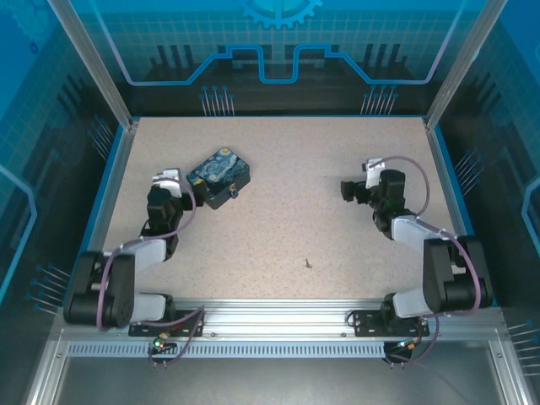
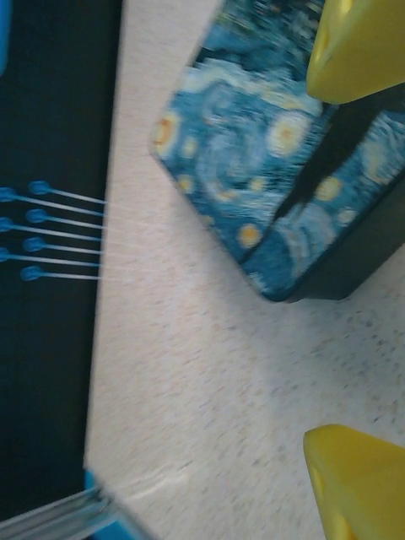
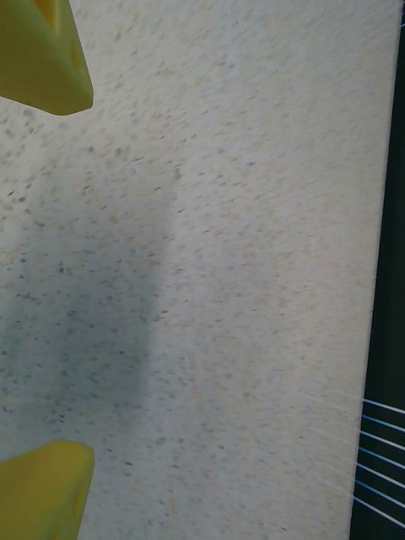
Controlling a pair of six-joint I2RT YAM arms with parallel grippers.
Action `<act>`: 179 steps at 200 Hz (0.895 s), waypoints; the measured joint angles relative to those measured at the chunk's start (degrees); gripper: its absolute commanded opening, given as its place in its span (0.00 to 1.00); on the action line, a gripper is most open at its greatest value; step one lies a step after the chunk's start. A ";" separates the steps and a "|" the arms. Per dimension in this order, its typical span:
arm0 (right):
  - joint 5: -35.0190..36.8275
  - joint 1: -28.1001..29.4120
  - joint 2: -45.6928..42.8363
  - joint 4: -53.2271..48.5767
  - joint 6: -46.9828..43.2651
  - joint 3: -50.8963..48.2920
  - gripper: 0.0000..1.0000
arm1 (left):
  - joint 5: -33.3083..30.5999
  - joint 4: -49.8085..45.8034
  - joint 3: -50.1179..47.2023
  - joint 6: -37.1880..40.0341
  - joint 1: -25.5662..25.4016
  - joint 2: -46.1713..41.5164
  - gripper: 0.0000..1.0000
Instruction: Unlock a padlock with a key
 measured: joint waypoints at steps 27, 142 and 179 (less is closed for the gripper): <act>0.15 1.03 -7.08 -12.04 3.67 4.55 1.00 | -2.91 -12.11 3.80 -4.66 0.24 -9.77 0.99; 4.17 29.35 -23.47 -59.87 45.18 8.87 0.75 | 16.87 -45.99 18.32 -29.55 -15.23 -16.94 0.99; 2.73 35.54 -23.56 -64.04 63.71 7.13 0.75 | 17.22 -43.08 18.29 -32.52 -21.70 -12.92 0.99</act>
